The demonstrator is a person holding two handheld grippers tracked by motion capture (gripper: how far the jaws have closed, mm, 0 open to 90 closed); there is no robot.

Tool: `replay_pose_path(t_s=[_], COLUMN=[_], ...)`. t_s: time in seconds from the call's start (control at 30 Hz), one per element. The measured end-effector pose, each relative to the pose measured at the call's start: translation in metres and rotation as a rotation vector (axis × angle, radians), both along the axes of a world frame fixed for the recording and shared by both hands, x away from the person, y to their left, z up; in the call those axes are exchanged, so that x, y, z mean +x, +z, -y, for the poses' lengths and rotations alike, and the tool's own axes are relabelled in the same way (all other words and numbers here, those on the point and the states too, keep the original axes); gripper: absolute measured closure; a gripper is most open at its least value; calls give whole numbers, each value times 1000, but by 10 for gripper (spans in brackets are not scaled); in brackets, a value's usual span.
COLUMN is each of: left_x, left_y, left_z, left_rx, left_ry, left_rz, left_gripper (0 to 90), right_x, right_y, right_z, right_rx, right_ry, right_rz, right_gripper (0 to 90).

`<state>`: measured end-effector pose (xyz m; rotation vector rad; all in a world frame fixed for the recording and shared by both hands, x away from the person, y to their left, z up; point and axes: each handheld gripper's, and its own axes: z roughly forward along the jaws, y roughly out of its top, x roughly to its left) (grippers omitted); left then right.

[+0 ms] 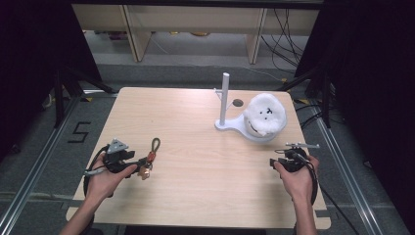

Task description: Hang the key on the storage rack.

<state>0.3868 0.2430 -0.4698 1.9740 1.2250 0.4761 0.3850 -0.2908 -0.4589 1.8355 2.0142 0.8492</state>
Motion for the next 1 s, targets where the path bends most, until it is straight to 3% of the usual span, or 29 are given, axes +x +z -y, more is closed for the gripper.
replay_pose_path(t_s=[0.1,0.13,0.17,0.23,0.3,0.33,0.37,0.4,0.43,0.5,0.53,0.6,0.67,0.7,0.77,0.8,0.9,0.93,1.0], left_x=[5,10,16,20,32,37,37,46,46,53,56,62,64,67,70,71,74,76,78], left_y=[3,7,11,11,14,15,15,14,14,11,10,7,5,2,0,-2,-4,-6,-6], left_z=[2,1,3,4,7,6,6,9,9,16,19,29,34,39,42,45,46,48,49], left_rx=[7,35,61,55,53,84,84,103,103,127,134,160,159,180,195,194,228,225,237], left_ry=[9,-15,-6,-14,3,-14,-14,-15,-15,-18,-22,-34,-26,-29,-35,-26,-42,-25,-21], left_rz=[-30,-60,-105,-115,-183,-221,-221,-262,-262,-301,-311,-349,-365,-373,-384,-392,-412,-427,-443], left_gripper=[425,426,424,425,420,420,420,419,419,418,418,417,417,417,418,421,427,429,431], right_x=[0,0,-1,-1,-4,-4,-4,-3,-3,-3,-5,-5,-5,-5,-5,-5,-5,-5,-4], right_y=[-2,-3,-3,-4,-2,-2,-2,-3,-3,-3,-1,-2,-1,-2,-4,-3,-4,-3,-4], right_z=[3,3,3,3,2,2,2,2,2,4,0,2,2,3,3,4,5,4,7], right_rx=[-13,-36,-29,-16,-19,-20,-20,-24,-24,-28,16,6,3,8,19,2,1,27,7], right_ry=[38,28,28,45,32,33,33,21,21,38,6,20,17,17,16,16,15,12,41], right_rz=[-1,-16,-20,-19,-34,-38,-38,-38,-38,-33,-53,-60,-56,-64,-49,-69,-62,-61,-50], right_gripper=[612,607,603,599,593,591,591,588,588,584,583,576,574,573,572,572,570,569,567])
